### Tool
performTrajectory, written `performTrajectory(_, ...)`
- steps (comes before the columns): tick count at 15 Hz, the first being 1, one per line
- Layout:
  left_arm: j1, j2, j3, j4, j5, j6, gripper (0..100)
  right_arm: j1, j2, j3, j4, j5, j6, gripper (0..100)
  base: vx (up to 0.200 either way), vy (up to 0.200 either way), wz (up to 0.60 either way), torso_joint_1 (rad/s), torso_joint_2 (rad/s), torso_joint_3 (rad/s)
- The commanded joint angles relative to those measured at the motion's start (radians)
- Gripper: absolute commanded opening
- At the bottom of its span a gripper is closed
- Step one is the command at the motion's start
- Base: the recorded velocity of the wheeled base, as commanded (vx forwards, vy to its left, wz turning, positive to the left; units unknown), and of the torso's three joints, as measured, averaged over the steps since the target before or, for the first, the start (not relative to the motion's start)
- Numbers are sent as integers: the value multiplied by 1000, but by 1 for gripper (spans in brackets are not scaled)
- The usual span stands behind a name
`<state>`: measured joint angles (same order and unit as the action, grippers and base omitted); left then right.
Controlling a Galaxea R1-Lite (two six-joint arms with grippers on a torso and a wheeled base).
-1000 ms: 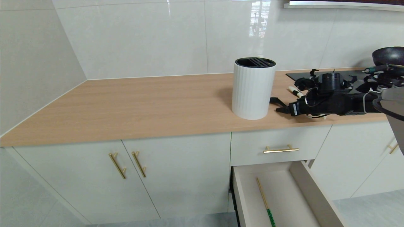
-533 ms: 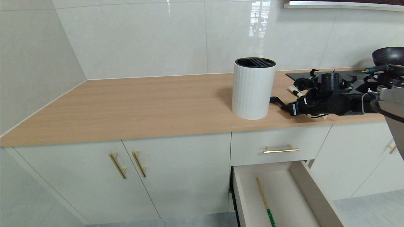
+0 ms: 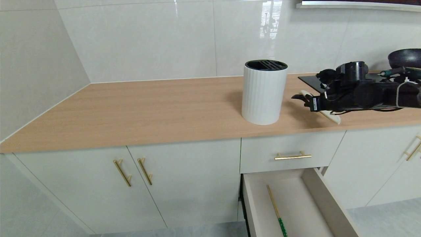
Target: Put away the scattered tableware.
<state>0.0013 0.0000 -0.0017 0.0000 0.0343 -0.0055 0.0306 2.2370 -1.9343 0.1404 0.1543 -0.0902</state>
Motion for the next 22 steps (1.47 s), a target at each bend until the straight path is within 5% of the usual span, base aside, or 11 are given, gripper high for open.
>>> performTrajectory(1, 0, 2, 0, -2, 1, -1, 100, 11, -135, 15, 67, -76, 75, 0, 0, 0, 0, 0, 0, 0)
performTrajectory(5, 0, 0, 0, -2, 1, -1, 100, 15, -370, 307, 74, -127, 133, 0, 0, 0, 0, 0, 0, 0)
performTrajectory(9, 0, 2, 0, -2, 1, -1, 100, 64, -751, 782, 67, -127, 176, 0, 0, 0, 0, 0, 0, 0)
performTrajectory(13, 0, 0, 0, -2, -1, -1, 100, 104, -945, 1103, -84, -127, 188, 0, 0, 0, 0, 0, 0, 0)
performTrajectory(22, 0, 2, 0, 0, 1, -1, 100, 137, -883, 1302, -193, -128, 187, 0, 0, 0, 0, 0, 0, 0)
